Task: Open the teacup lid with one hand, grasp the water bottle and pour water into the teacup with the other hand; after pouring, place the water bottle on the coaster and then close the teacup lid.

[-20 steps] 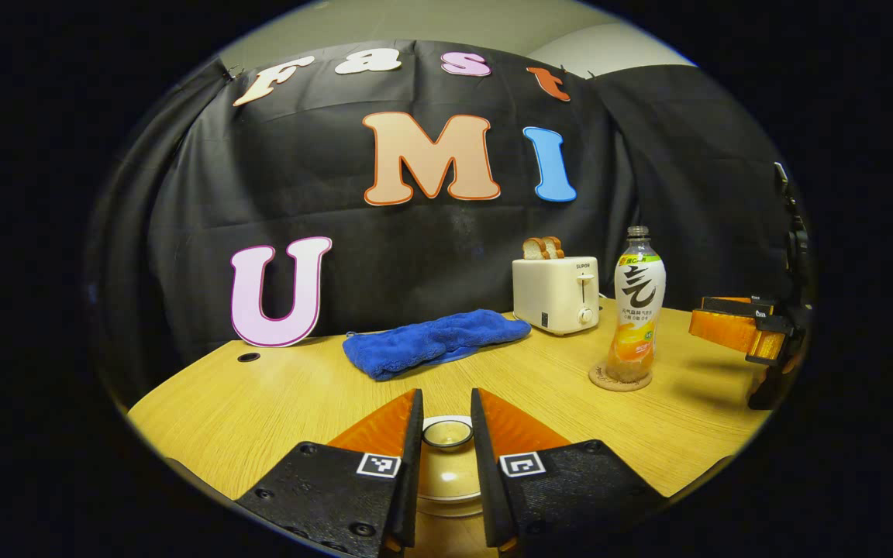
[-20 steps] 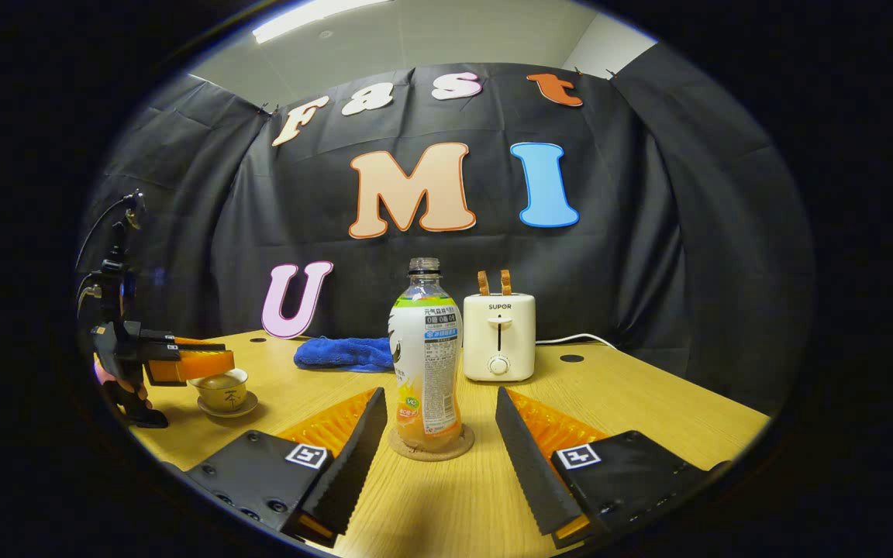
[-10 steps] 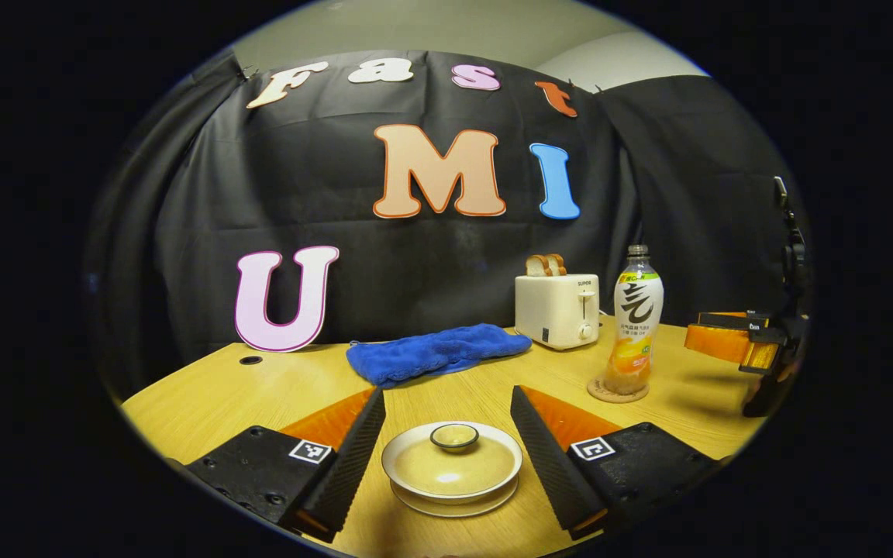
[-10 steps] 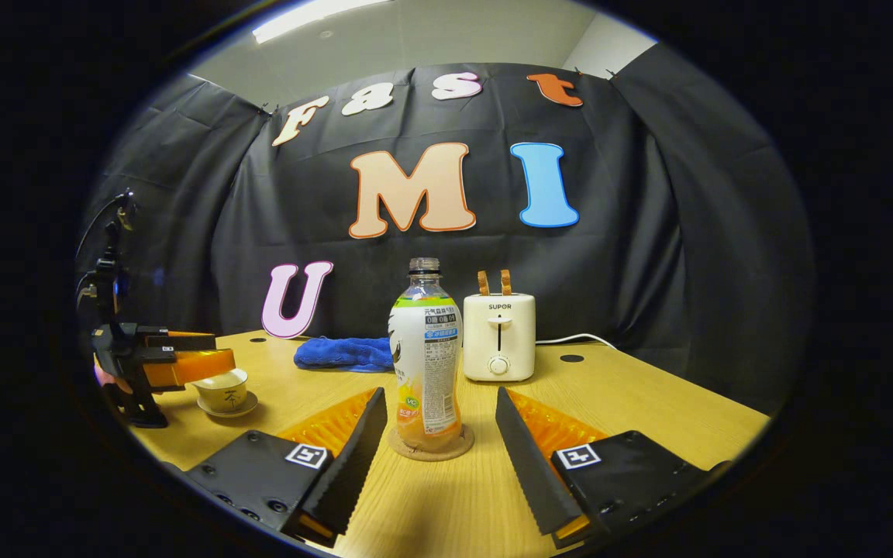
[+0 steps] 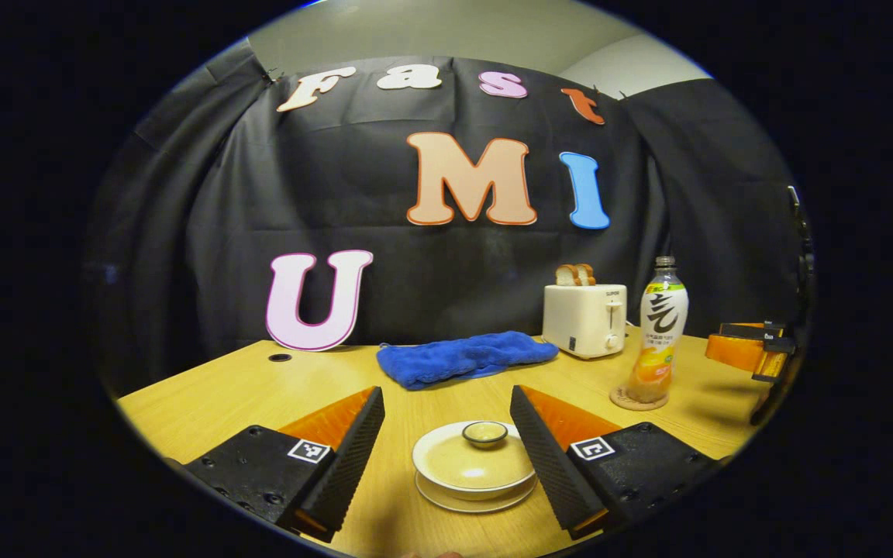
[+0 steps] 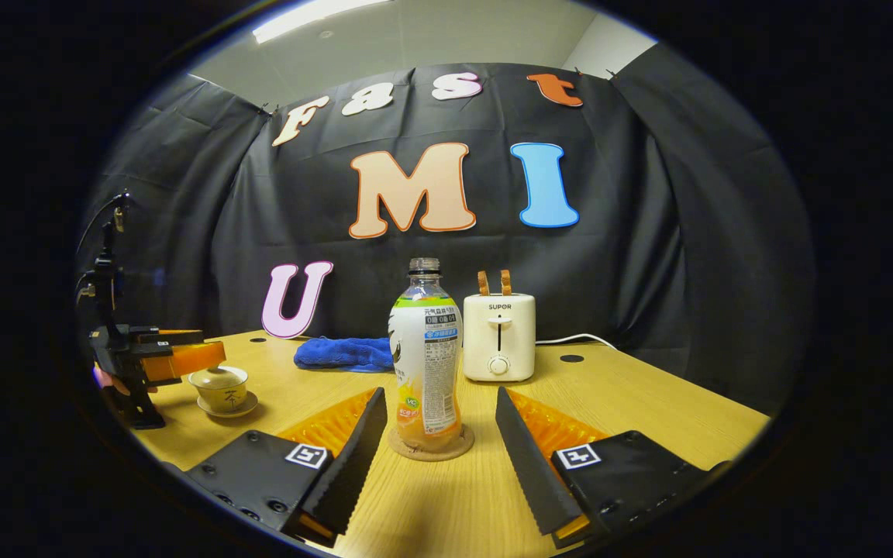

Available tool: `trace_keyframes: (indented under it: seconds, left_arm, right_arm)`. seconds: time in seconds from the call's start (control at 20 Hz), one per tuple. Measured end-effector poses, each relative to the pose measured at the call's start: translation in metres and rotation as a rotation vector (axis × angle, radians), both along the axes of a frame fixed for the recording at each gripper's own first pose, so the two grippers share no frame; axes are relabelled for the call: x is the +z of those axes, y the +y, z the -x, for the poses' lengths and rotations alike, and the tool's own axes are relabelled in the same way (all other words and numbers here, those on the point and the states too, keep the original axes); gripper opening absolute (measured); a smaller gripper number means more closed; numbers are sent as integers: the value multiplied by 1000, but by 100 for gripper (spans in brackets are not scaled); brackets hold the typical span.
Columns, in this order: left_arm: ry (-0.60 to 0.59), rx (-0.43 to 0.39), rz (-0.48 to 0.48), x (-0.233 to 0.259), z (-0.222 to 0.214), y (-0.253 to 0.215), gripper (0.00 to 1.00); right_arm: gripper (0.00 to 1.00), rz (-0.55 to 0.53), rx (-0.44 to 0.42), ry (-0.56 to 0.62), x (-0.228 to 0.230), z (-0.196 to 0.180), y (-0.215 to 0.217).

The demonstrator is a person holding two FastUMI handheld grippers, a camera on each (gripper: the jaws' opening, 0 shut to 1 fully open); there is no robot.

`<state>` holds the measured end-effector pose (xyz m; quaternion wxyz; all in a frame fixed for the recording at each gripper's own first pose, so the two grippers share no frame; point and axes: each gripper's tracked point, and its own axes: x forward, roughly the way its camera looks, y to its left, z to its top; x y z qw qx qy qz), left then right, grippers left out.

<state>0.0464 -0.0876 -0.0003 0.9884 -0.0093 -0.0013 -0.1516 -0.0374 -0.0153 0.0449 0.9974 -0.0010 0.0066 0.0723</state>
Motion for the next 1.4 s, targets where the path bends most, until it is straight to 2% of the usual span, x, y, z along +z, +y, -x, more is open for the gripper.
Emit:
trace_keyframes:
  seconds: [0.2, 0.4, 0.5, 0.6, 0.8, 0.95, 1.0, 1.1, 1.4]
  left_arm:
    - [3, 59, -3, 0, 8, 12, 95]
    - [4, 155, -5, -1, 16, 33, 95]
    - [3, 186, -7, 0, 19, 38, 95]
    - [3, 238, -9, 0, 20, 50, 95]
    - [6, 352, -11, -1, 26, 71, 95]
    - [8, 360, -10, -1, 26, 70, 95]
    - [9, 360, -10, -1, 26, 70, 95]
    - [9, 360, -10, 0, 27, 70, 95]
    - [9, 360, -10, 0, 26, 70, 95]
  right_arm:
    - [90, 0, 0, 0, 0, 0, 0]
    - [90, 0, 0, 0, 0, 0, 0]
    - [94, 0, 0, 0, 0, 0, 0]
    - [90, 0, 0, 0, 0, 0, 0]
    - [94, 1, 0, 0, 0, 0, 0]
    - [94, 1, 0, 0, 0, 0, 0]
    - [90, 1, 0, 0, 0, 1, 0]
    - [94, 1, 0, 0, 0, 1, 0]
    - [94, 1, 0, 0, 0, 1, 0]
